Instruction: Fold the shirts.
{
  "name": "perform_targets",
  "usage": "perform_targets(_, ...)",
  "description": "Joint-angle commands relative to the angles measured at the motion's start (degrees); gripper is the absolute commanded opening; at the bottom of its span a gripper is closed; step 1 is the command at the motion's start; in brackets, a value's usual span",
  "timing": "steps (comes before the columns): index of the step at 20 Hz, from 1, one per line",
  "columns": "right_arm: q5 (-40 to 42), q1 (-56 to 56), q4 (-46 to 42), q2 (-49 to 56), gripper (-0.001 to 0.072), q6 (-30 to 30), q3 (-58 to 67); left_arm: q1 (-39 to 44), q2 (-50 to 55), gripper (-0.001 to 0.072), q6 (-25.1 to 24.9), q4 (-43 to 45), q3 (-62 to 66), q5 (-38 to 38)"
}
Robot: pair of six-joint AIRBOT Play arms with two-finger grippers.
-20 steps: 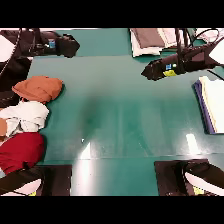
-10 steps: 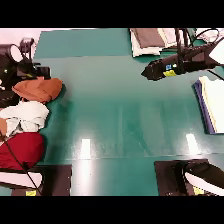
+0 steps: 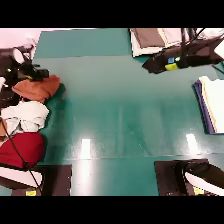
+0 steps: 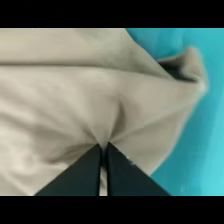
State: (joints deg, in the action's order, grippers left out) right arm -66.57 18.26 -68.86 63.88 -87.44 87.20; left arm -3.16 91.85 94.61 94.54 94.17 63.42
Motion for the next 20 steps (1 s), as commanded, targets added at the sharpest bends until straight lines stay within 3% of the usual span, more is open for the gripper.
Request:
perform_targets(1, -1.33, -2.29, -0.31, -0.07, 0.0018, 0.02, 8.11, 1.14, -9.27, 0.0022, -1.79, -0.11, 6.03, -4.39)
perform_targets(5, -8.96, -10.16, -0.31, -0.07, 0.0018, 0.04, 18.40, 8.46, -23.82, 0.0021, -7.65, -0.20, 13.57, -4.17)
perform_targets(8, -14.29, -17.03, -0.26, -0.13, 0.0018, -0.02, 22.16, 18.34, -30.21, 0.0021, -8.81, -0.26, 13.90, -2.78)
perform_targets(12, -16.13, -23.12, -0.17, -2.03, 0.0017, -0.02, 22.62, 35.21, -28.46, 0.0021, -10.23, -0.50, 11.72, 0.28)
perform_targets(15, -16.15, -25.27, -0.15, -3.91, 0.0018, 0.00, 22.62, 47.25, -21.53, 0.0022, -10.34, -1.53, 10.05, 0.46)
perform_targets(17, -16.15, -25.49, -0.22, -5.05, 0.0018, 0.00, 22.62, 53.81, -15.23, 0.0025, -12.96, -5.07, 9.86, -0.37)
perform_targets(18, -16.15, -25.49, -0.22, -5.44, 0.0018, 0.02, 22.62, 56.26, -12.17, 0.0094, -14.08, -6.75, 9.86, -2.01)
perform_targets(19, -16.13, -25.49, -0.22, -5.79, 0.0018, 0.02, 22.62, 57.72, -9.97, 0.0427, -14.10, -7.67, 9.86, -3.93)
perform_targets(20, -16.15, -25.49, -0.20, -5.95, 0.0018, 0.02, 22.64, 58.18, -8.46, 0.0628, -13.57, -7.76, 9.88, -5.60)
